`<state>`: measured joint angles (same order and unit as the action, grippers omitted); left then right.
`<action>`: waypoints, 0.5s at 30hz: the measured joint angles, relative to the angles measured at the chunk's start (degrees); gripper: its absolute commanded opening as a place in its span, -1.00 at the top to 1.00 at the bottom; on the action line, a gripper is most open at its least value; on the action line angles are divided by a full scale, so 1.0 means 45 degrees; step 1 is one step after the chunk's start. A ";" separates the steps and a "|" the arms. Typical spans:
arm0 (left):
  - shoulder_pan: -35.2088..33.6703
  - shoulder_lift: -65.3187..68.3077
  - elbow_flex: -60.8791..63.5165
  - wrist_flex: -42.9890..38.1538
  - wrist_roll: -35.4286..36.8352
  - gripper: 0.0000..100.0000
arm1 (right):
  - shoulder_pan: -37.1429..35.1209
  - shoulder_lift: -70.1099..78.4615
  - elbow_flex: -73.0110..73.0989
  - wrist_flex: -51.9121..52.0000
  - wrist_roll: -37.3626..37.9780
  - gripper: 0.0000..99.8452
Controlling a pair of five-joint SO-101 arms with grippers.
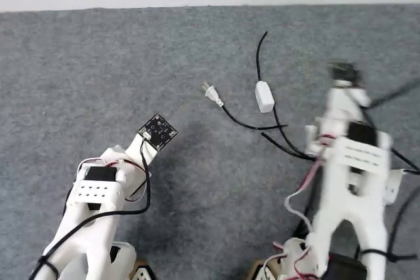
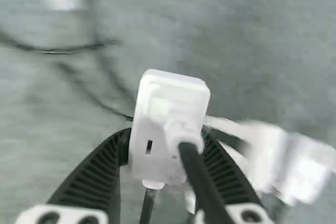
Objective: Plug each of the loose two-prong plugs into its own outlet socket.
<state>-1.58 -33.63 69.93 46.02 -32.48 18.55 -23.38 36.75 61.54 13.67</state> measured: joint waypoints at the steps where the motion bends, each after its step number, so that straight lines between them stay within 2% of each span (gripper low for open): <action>1: 0.0000 0.0000 0.0000 0.0000 0.0000 0.97 | 0.0586 0.0039 0.0000 0.0000 0.0215 0.93; 4: 0.0000 0.0000 0.0000 0.0000 0.0000 0.97 | 0.1602 0.0527 0.0000 0.0000 0.0664 0.70; 8: 0.0000 0.0000 0.0000 0.0000 0.0000 0.97 | 0.1661 0.1563 0.0000 0.0527 0.0840 0.39; 13: 0.0000 0.0000 0.0000 0.0000 0.0000 0.96 | 0.1661 0.2051 -0.0860 0.2012 0.0899 0.44; 15: 0.0000 0.0000 0.0000 -0.0098 0.0176 0.89 | 0.1661 0.2051 -0.1661 0.2813 0.0899 0.49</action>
<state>-1.58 -33.63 69.93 45.58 -31.69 26.02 -14.15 29.27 74.20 17.71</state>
